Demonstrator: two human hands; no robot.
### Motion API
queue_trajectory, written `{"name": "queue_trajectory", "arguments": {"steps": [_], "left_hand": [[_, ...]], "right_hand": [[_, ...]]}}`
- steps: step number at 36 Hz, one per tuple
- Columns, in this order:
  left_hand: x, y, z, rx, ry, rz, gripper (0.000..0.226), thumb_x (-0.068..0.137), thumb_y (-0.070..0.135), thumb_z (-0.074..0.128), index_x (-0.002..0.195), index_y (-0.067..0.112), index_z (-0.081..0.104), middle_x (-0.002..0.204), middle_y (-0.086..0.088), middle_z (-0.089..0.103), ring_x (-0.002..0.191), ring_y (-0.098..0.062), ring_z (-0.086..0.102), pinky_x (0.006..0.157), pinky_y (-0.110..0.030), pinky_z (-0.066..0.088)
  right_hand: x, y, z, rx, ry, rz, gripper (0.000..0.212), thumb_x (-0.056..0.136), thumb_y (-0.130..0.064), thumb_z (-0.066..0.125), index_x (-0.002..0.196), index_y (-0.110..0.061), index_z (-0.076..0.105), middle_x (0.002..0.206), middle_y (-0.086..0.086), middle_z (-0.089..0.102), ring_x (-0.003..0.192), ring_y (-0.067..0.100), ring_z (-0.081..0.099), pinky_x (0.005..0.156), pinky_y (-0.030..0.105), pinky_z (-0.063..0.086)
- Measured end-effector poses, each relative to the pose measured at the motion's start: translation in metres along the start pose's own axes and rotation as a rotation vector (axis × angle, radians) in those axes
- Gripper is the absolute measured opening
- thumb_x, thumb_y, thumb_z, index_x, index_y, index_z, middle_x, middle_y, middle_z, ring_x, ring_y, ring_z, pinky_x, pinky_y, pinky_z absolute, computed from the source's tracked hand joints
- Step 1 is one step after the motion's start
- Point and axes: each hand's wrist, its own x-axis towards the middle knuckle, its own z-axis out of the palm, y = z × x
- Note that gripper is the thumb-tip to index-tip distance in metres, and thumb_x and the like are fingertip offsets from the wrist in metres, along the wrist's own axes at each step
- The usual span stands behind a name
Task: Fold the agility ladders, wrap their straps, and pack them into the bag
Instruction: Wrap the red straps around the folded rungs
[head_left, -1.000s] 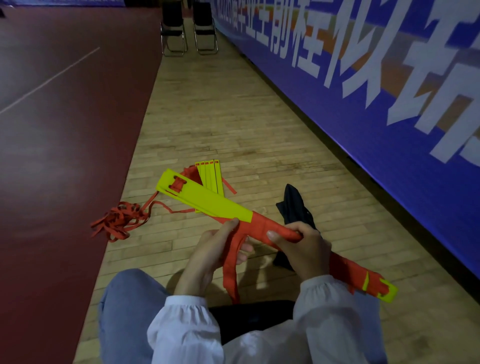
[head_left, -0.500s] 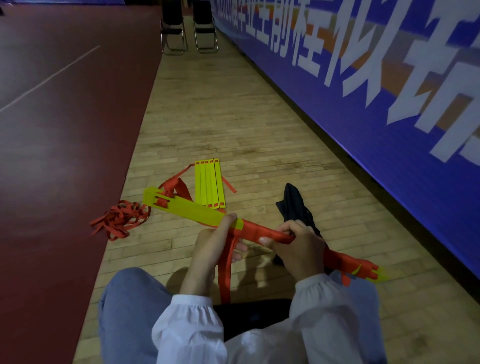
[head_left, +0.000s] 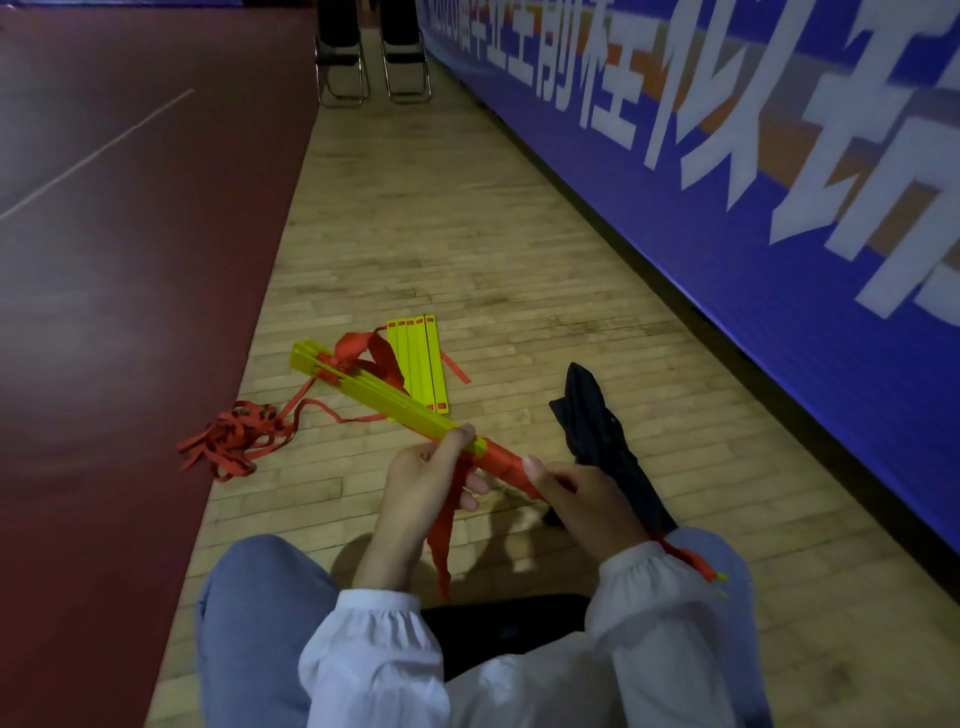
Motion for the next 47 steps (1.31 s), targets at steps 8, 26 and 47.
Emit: {"name": "queue_trajectory", "arguments": {"steps": [8,26,47], "left_hand": [[-0.003,0.003,-0.007,-0.028,-0.080,-0.008,0.046,0.089,0.045,0.059,0.088,0.001,0.070,0.071,-0.016,0.072,0.050,-0.018,0.060,0.050,-0.023,0.051],[-0.002,0.001,-0.005,-0.052,-0.080,-0.047,0.044,0.097,0.036,0.052,0.087,-0.004,0.068,0.069,-0.016,0.071,0.041,-0.014,0.057,0.042,-0.019,0.048],[0.001,-0.003,-0.004,-0.016,-0.128,0.043,0.044,0.099,0.015,0.043,0.067,-0.002,0.066,0.073,-0.023,0.070,0.041,-0.017,0.053,0.040,-0.022,0.041]], "right_hand": [[0.002,0.001,0.004,0.038,0.042,-0.007,0.071,0.069,-0.079,0.033,0.070,-0.015,0.065,0.058,-0.004,0.053,0.061,0.011,0.054,0.062,0.028,0.039],[0.001,-0.004,0.003,0.002,0.170,0.006,0.043,0.075,-0.051,0.074,0.105,-0.022,0.068,0.090,-0.016,0.058,0.090,0.009,0.058,0.088,0.035,0.049],[0.002,0.008,-0.009,-0.042,0.087,0.064,0.036,0.090,-0.055,0.055,0.101,-0.024,0.069,0.092,-0.007,0.068,0.090,0.012,0.063,0.084,0.032,0.048]]}}
